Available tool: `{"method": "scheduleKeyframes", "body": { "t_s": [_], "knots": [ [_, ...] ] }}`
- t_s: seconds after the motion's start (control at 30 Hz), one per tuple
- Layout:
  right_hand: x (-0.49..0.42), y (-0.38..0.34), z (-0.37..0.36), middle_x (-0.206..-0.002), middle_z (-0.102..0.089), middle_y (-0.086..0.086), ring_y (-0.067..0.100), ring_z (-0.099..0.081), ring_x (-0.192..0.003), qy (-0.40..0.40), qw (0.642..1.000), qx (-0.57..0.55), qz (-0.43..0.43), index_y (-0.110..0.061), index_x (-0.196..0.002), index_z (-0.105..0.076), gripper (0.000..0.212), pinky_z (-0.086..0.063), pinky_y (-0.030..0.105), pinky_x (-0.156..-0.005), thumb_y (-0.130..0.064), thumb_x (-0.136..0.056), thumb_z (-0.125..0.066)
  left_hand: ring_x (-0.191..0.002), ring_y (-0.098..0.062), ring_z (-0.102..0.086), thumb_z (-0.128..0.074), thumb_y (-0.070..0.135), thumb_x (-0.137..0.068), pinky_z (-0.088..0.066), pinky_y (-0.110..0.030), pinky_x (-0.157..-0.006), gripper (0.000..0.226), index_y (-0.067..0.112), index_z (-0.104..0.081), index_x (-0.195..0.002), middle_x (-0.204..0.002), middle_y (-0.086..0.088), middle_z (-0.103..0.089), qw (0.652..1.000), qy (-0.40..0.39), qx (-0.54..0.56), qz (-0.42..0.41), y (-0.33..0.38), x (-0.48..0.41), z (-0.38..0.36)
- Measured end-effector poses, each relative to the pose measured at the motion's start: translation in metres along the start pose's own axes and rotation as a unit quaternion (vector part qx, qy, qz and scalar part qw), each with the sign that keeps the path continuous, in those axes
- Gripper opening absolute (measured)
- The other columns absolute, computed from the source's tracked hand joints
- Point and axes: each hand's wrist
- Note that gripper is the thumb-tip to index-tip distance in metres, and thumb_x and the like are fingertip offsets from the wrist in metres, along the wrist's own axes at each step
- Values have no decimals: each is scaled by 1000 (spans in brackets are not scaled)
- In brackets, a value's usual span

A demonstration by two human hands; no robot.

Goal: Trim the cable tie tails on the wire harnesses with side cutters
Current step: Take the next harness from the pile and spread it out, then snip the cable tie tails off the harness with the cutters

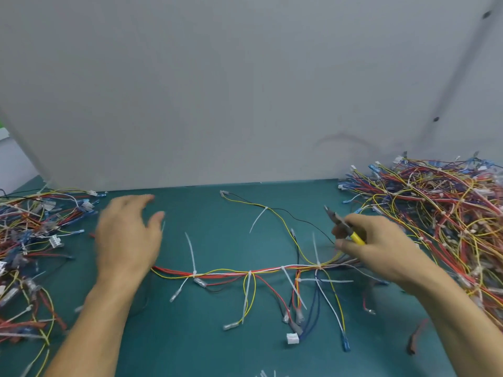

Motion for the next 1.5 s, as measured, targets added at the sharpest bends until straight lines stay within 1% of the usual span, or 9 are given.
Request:
{"method": "scheduleKeyframes", "body": {
  "t_s": [0.1, 0.27, 0.43, 0.57, 0.73, 0.9, 1.13, 1.27, 1.5],
  "knots": [
    [0, 7, 5, -74, -63, -9, 18, -57, -74, -5, 999, 43, 5, -27, -78, -61, 10, -41, 29, -63, -21, -83, -68, -83, -15, -64, -75, 11, -79, -44, -22, -83, 16, 14, -75, -95, -95, 1, -69, 974, -85, 160, -137, 44, 22, -5],
    [1, 9, -11, -74, -56, -9, 22, -50, -78, -56, 992, 113, 16, -27, -80, -54, 14, -41, 33, -67, -25, -80, -68, -93, -12, -61, -77, 20, -79, -41, -18, -89, 16, 20, -76, -95, -99, 8, -69, 921, -234, 175, -259, 73, 61, -39],
    [-1, 8, -23, -76, -60, -10, 18, -52, -78, -76, 989, 123, 22, -28, -79, -57, 14, -35, 29, -62, -26, -77, -70, -96, -10, -58, -68, 27, -87, -38, -14, -86, 18, 27, -75, -104, -104, 10, -67, 897, -299, 136, -295, 70, 72, -59],
    [-2, 10, -22, -67, -57, -13, 4, -48, -67, -112, 987, 110, 14, -32, -69, -50, 24, -31, 13, -53, -24, -75, -72, -90, -6, -60, -67, 24, -87, -43, -16, -83, 19, 29, -74, -103, -97, 8, -68, 879, -358, 119, -291, 69, 68, -57],
    [-1, 11, -18, -68, -59, -13, -4, -49, -66, -148, 981, 119, 28, -33, -69, -52, 22, -33, 12, -53, -25, -73, -72, -72, 13, -53, -75, 27, -80, -37, -3, -67, 16, 31, -76, -95, -78, 21, -62, 848, -445, 140, -252, 68, 66, -53],
    [-1, 11, -17, -67, -57, -14, 0, -49, -67, -146, 982, 113, 44, -34, -68, -50, 27, -33, 14, -54, -26, -74, -75, -79, 8, -56, -77, 22, -79, -42, -10, -73, 20, 30, -75, -97, -83, 18, -66, 849, -448, 140, -242, 68, 66, -53],
    [-3, 8, -30, -80, -45, -11, 21, -51, -87, -60, 987, 128, 75, -29, -81, -44, 32, -35, 33, -71, -34, -78, -75, -85, 3, -57, -71, 19, -83, -45, -20, -80, 21, 33, -74, -100, -88, 17, -65, 832, -463, 145, -269, 66, 66, -52],
    [-3, 10, -29, -92, -46, -6, 18, -49, -88, -45, 991, 97, 80, -20, -90, -60, 22, -34, 29, -74, -33, -80, -74, -83, 4, -56, -71, 21, -82, -45, -20, -77, 23, 36, -72, -100, -85, 17, -64, 833, -466, 149, -259, 66, 66, -53],
    [-3, 8, -6, -75, -63, 3, 26, -55, -79, 53, 998, 9, -14, -23, -89, -65, 18, -44, 35, -73, -40, -86, -67, -83, 5, -56, -71, 33, -83, -44, -15, -75, 20, 41, -69, -101, -86, 19, -64, 839, -463, 147, -247, 67, 64, -49]
  ]
}}
Point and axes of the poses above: each hand's wrist, its own x-axis away from the middle knuckle, its own z-axis out of the back of the hand, y = z × x
